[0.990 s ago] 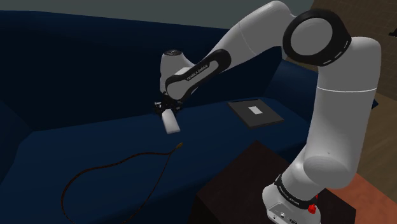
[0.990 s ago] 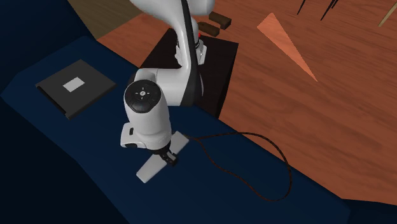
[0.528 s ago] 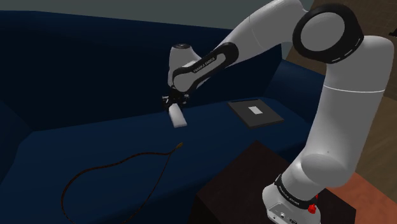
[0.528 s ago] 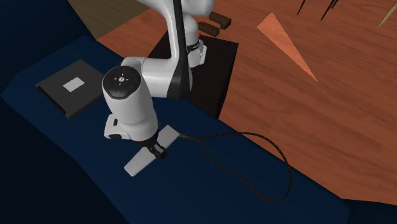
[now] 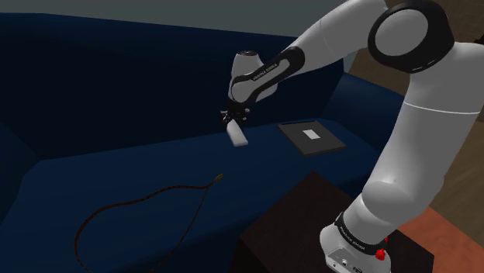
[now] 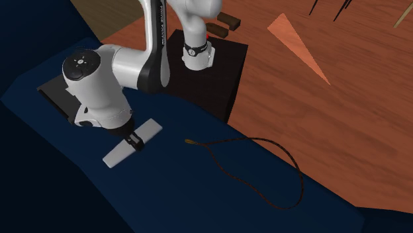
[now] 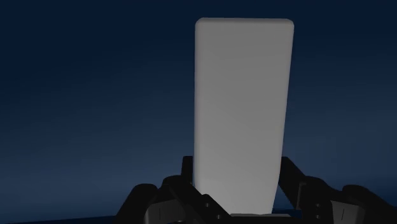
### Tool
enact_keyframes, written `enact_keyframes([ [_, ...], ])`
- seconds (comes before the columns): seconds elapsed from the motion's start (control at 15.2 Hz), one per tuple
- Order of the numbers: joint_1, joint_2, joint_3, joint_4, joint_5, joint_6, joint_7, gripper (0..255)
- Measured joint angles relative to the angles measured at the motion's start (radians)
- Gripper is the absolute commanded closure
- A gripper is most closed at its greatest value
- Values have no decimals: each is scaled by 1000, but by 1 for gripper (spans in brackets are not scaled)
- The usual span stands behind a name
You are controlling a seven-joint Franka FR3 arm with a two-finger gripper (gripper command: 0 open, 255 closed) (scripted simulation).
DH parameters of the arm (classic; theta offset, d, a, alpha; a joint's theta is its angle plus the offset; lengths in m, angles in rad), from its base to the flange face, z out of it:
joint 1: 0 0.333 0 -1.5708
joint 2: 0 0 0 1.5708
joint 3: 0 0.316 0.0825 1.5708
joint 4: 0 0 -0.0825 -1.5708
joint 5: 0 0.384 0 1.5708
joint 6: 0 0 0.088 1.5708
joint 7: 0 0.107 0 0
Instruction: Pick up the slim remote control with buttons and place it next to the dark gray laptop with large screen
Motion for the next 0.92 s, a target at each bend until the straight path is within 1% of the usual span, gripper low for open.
enact_keyframes([
  [0.33,-89,-27,-31,-27,35,7,-144,255],
  [0.46,-119,-17,-44,-4,46,-4,-195,255],
  [0.66,-168,-16,-63,-3,63,-1,-276,255],
  [0.92,-228,-3,-87,42,85,-30,-376,255],
])
